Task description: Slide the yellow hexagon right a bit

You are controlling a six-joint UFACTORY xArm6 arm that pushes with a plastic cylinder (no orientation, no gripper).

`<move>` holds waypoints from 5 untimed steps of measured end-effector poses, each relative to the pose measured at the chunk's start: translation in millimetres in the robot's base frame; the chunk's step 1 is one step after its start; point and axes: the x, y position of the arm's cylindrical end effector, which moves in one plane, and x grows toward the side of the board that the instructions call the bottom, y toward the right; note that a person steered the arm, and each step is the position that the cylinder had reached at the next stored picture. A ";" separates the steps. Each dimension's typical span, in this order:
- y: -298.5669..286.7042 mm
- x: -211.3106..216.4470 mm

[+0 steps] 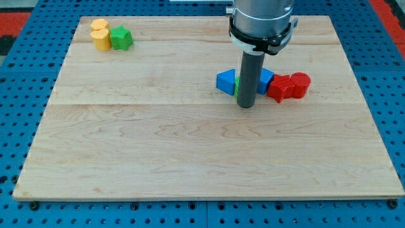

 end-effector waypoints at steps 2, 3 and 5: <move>-220.8 -65.2; -330.3 -124.0; -327.4 -198.4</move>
